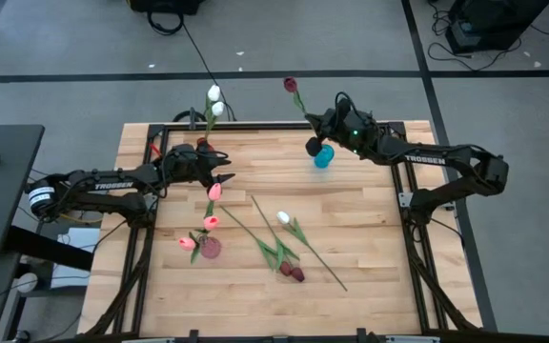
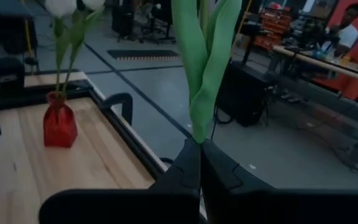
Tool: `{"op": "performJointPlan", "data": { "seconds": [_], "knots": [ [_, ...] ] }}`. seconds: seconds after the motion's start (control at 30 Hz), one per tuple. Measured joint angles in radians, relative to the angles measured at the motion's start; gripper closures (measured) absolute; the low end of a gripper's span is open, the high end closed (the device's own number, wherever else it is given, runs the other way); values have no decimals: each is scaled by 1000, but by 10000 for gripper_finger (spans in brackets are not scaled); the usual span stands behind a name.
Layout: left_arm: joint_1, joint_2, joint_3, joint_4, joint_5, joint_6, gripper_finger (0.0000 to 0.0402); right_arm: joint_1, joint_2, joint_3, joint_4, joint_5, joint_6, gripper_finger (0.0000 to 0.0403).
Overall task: Sort flowers into vase by color
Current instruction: Put the top red flower into the blue vase
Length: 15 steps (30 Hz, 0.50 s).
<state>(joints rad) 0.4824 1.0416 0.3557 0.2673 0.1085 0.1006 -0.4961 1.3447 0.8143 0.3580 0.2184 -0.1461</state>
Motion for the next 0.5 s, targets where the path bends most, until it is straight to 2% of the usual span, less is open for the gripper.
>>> {"op": "performJointPlan", "data": {
  "seconds": [0.33, 0.5],
  "knots": [
    [0, 0, 0, -13, 0, 0, 179, 30, 4, 0, -71, 98, 48, 394],
    [0, 0, 0, -18, 0, 0, 179, 70, -6, 0, -132, 156, 57, 375]
  ]
}}
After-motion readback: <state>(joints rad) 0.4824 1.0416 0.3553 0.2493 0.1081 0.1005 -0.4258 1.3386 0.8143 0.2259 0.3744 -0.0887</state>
